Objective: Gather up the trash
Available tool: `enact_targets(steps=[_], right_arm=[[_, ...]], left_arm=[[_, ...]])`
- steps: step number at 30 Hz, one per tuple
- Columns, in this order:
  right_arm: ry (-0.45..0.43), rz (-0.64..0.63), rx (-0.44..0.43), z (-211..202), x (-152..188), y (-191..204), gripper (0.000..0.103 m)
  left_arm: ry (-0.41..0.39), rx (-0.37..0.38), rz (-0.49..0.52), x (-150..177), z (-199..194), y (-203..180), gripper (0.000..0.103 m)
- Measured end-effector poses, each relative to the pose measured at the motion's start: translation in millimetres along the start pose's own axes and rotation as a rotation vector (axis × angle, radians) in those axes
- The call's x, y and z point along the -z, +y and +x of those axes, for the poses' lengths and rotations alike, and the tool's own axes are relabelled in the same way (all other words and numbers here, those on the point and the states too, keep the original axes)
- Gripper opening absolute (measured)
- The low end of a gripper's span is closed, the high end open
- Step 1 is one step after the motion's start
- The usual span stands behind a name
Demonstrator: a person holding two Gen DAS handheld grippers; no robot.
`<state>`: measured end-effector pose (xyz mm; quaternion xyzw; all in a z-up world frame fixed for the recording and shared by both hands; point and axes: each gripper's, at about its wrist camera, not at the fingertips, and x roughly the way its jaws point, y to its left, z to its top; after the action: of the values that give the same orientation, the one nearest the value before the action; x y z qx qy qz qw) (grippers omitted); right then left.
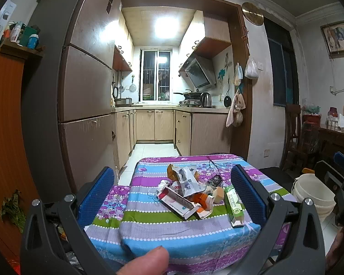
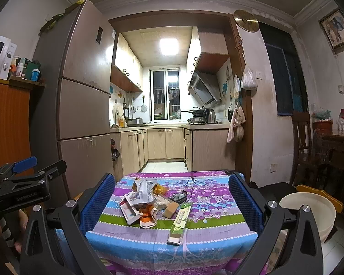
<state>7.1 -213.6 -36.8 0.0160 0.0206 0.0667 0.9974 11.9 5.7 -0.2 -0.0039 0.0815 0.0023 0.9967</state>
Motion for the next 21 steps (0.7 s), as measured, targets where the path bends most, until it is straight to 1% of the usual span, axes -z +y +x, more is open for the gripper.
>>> enact_targets(steps=[3, 6, 9, 11, 12, 13, 14, 15, 16, 18, 21], right_arm=[[0.012, -0.003, -0.006, 3, 2, 1, 0.099], [0.041, -0.013, -0.015, 12, 7, -1, 0.099], [0.097, -0.005, -0.056, 30, 15, -6, 0.099], [0.145, 0.002, -0.094, 47, 23, -9, 0.098], [0.178, 0.007, -0.123, 60, 28, -11, 0.094], [0.210, 0.010, -0.144, 73, 34, -12, 0.086], [0.234, 0.015, -0.156, 83, 37, -13, 0.079], [0.281, 0.037, -0.190, 102, 43, -15, 0.065], [0.312, 0.056, -0.216, 117, 46, -17, 0.057], [0.364, 0.075, -0.260, 148, 51, -16, 0.056], [0.463, 0.076, -0.337, 209, 56, -5, 0.056]], left_arm=[[0.008, -0.004, 0.003, 2, 4, 1, 0.098], [0.038, -0.004, 0.003, 6, 19, 8, 0.098], [0.114, -0.028, -0.024, 13, 48, 25, 0.098], [0.179, -0.050, -0.059, 20, 76, 45, 0.098], [0.204, -0.059, -0.070, 24, 86, 51, 0.098], [0.241, -0.059, -0.086, 28, 102, 61, 0.098], [0.276, -0.063, -0.099, 34, 118, 70, 0.098], [0.300, -0.069, -0.109, 38, 129, 78, 0.098], [0.337, -0.070, -0.126, 44, 145, 86, 0.098], [0.414, -0.056, -0.170, 55, 174, 100, 0.098], [0.508, -0.007, -0.221, 69, 205, 108, 0.098]])
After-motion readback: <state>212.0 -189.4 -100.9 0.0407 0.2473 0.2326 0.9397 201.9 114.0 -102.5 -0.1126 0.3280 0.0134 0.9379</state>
